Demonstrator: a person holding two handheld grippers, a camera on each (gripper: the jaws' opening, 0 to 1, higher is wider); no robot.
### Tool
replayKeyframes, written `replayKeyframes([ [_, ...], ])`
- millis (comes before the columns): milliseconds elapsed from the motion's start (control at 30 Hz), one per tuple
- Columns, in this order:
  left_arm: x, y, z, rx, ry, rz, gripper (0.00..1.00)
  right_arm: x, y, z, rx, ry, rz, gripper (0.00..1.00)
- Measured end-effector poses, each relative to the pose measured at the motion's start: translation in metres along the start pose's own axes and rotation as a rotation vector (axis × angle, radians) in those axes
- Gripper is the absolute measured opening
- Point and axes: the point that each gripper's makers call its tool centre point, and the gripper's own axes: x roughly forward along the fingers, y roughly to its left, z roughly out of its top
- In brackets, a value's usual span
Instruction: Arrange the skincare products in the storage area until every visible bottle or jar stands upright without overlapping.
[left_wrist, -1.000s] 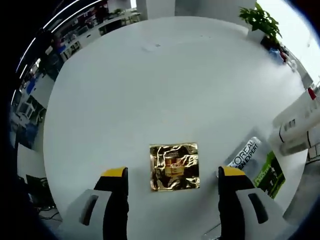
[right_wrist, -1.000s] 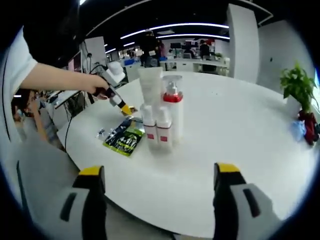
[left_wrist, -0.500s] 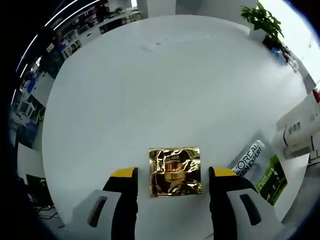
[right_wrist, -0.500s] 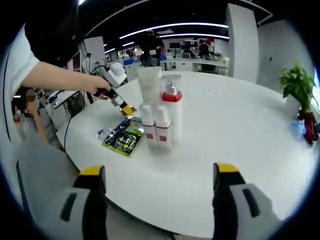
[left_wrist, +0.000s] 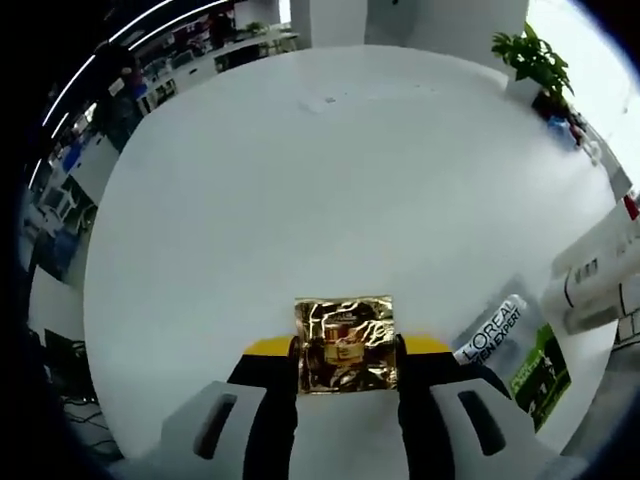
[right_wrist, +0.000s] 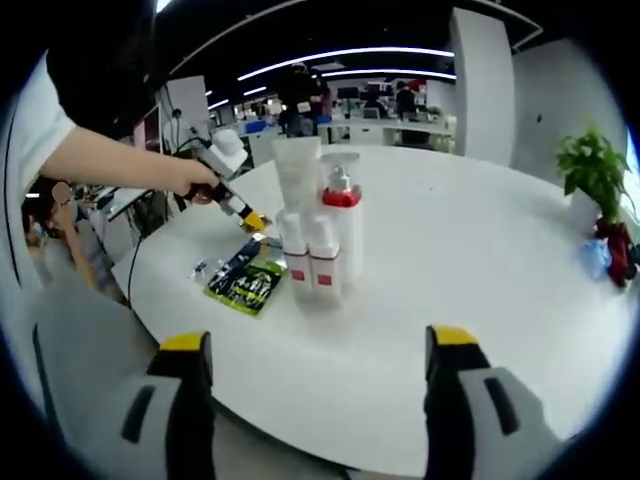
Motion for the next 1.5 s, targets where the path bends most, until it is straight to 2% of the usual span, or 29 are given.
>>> replayKeyframes([
  [267,-0.004,-0.001,0.001,0.006,-0.016,0.003,0.35,0.000,-0.001,0.001,0.003,-0.008,-0.004,0.88],
  [600,-0.021,-0.007,0.002,-0.009,-0.053,-0.003,0.35,-0.001,0.001,0.004,-0.009,-0.020,-0.003,0.87],
  [900,-0.039,-0.014,-0.007,-0.026,-0.088,0.011,0.35,-0.003,0.003,0.006,-0.033,-0.036,-0.002,0.84],
  [1167,-0.056,-0.023,-0.016,-0.045,-0.126,0.010,0.35,-0.006,0.000,0.011,0.024,-0.071,0.000,0.81],
  [1233,-0.058,-0.026,-0.017,-0.040,-0.137,0.010,0.35,-0.008,0.000,0.015,0.017,-0.094,-0.005,0.80],
  [1500,-0.077,-0.042,-0.029,-0.039,-0.170,-0.004,0.35,-0.008,0.003,0.017,-0.016,-0.101,-0.006,0.74],
])
